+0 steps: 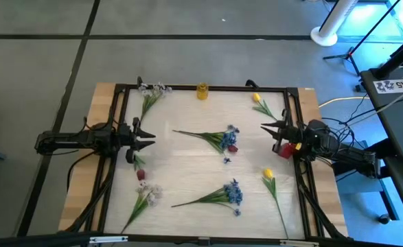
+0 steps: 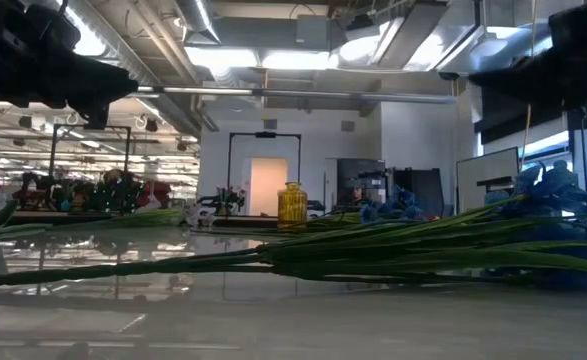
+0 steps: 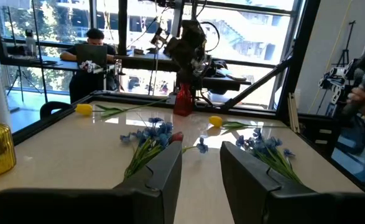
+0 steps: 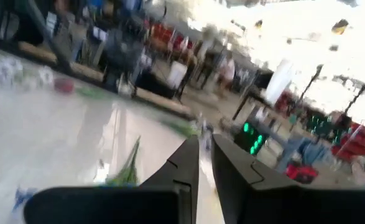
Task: Sort flowers into vase by color
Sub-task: Put the top yellow flower into the yellow vase
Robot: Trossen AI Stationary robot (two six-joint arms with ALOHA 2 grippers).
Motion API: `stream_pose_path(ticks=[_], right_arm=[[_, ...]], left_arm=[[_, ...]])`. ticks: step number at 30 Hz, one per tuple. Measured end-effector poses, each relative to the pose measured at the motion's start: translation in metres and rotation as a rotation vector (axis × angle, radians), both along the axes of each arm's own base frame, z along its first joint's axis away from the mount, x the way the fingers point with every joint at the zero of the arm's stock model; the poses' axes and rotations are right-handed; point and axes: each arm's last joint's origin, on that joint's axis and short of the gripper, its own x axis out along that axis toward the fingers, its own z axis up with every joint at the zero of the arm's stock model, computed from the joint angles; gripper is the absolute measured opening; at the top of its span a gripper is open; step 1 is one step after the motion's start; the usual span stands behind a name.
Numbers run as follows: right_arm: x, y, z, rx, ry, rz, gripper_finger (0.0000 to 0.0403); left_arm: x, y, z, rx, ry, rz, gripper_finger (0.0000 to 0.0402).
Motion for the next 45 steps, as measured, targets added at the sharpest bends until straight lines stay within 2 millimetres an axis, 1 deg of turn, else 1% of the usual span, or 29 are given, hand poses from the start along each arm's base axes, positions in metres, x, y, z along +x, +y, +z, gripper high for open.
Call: stream_pose_path(ticks=[1, 3, 4, 9, 11, 13, 16, 19, 21, 23, 27, 31, 33, 35, 37, 39, 41, 45], right_arm=[[0.000, 0.001, 0.002, 0.074, -0.027, 0.054, 0.0046], [0.001, 0.003, 0.004, 0.279, -0.058, 0.165, 0.0046], [0.001, 0.004, 0.005, 0.360, -0.072, 0.193, 0.0046], [0.003, 0.003, 0.001, 0.661, -0.064, 0.209, 0.0046], [0.005, 0.002, 0.000, 0.745, -0.048, 0.212, 0.0046], [0.008, 0.000, -0.002, 0.800, -0.034, 0.168, 0.0046], [0.014, -0.004, 0.000, 0.841, 0.030, 0.040, 0.0046], [0.022, -0.010, 0.011, 0.841, 0.102, -0.111, 0.0046], [0.030, -0.015, 0.017, 0.846, 0.173, -0.225, 0.0046], [0.039, -0.021, 0.021, 0.842, 0.272, -0.377, 0.0046], [0.063, -0.037, 0.026, 0.772, 0.412, -0.701, 0.0046], [0.089, -0.054, 0.025, 0.621, 0.530, -0.990, 0.0046], [0.101, -0.067, 0.027, 0.604, 0.596, -1.040, 0.0046], [0.111, -0.084, 0.026, 0.692, 0.673, -1.015, 0.0048], [0.117, -0.103, 0.023, 0.803, 0.739, -0.977, 0.0061], [0.118, -0.119, 0.019, 0.864, 0.805, -1.003, 0.0084], [0.115, -0.132, 0.015, 0.889, 0.865, -1.044, 0.0117], [0.103, -0.149, 0.007, 1.004, 0.926, -1.054, 0.0187]], left_arm=[[0.000, 0.000, 0.000, 0.000, 0.000, 0.001, 0.0108], [0.000, 0.000, 0.000, 0.000, 0.000, 0.001, 0.0108], [0.000, 0.000, 0.000, 0.000, 0.000, 0.001, 0.0108], [0.000, 0.000, 0.000, 0.000, 0.000, 0.001, 0.0108], [0.000, 0.000, 0.000, 0.000, 0.000, 0.001, 0.0108], [0.000, 0.000, 0.000, 0.000, 0.000, 0.001, 0.0108], [0.000, 0.000, 0.000, 0.000, 0.000, 0.000, 0.0108], [0.000, 0.000, 0.000, 0.000, 0.000, 0.000, 0.0108], [0.000, 0.000, 0.000, 0.000, 0.000, 0.000, 0.0108], [0.000, 0.000, 0.000, 0.000, 0.000, 0.001, 0.0108], [0.000, 0.000, 0.000, 0.000, 0.000, 0.000, 0.0108], [0.000, 0.000, 0.000, 0.000, 0.000, 0.000, 0.0108], [0.000, 0.000, 0.000, 0.000, 0.000, 0.000, 0.0108], [0.000, 0.000, 0.000, 0.000, 0.000, 0.000, 0.0108], [0.000, 0.000, 0.000, 0.000, 0.000, 0.000, 0.0108], [0.000, 0.000, 0.000, 0.000, 0.000, 0.000, 0.0108], [0.000, 0.000, 0.000, 0.000, 0.000, 0.000, 0.0108], [0.000, 0.000, 0.000, 0.000, 0.000, 0.000, 0.0108]])
